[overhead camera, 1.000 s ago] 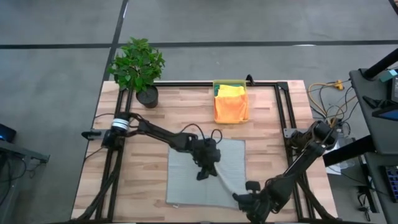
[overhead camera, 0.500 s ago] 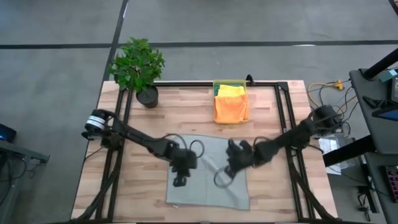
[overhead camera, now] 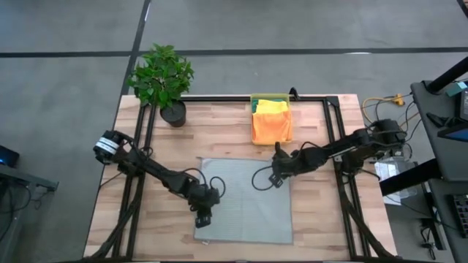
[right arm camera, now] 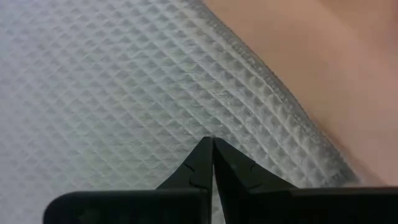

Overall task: Fold microfiber towels
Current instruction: Fold the gray microfiber towel

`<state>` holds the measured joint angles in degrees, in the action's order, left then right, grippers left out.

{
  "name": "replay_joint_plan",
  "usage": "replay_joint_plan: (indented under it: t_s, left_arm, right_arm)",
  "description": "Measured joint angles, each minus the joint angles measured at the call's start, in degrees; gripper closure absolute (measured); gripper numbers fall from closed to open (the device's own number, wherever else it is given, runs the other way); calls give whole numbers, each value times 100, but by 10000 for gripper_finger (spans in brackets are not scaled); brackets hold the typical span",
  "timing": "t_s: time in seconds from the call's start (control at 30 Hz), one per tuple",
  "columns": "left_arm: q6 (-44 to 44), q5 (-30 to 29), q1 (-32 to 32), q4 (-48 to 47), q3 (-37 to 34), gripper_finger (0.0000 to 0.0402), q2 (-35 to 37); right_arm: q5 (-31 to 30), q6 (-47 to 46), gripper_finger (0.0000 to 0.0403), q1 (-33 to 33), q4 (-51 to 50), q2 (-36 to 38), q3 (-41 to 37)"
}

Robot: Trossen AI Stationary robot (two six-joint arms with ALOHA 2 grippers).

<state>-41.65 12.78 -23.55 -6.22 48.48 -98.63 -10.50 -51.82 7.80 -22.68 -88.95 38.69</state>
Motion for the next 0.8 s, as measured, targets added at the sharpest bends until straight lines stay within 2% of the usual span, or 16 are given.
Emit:
replay_joint_plan:
  t_s: [0.2, 0.4, 0.5, 0.6, 0.7, 0.8]
  left_arm:
    - [-2, -78, 13, -52, 78, 402, 88]
    - [18, -781, -156, -438, 108, 402, 1029]
    - [38, -1490, -669, -899, 108, 402, 1638]
    - [-6, -2503, -1486, -1248, 108, 402, 2033]
    - [-77, -3170, -2345, -1315, 138, 402, 2090]
    - [-337, -3309, -2907, -1264, 291, 402, 1847]
  right_arm:
    - [-229, 259, 394, -160, -389, 113, 139]
    - [-471, 652, 394, 341, -476, 1098, 296]
    - [-474, 853, 394, 1025, -448, 1690, 263]
    - [-539, 822, 394, 1963, -412, 2170, 196]
    - [-1087, 160, 394, 2918, -413, 2418, 164]
    - [-1840, -797, 394, 3757, -433, 2438, 158]
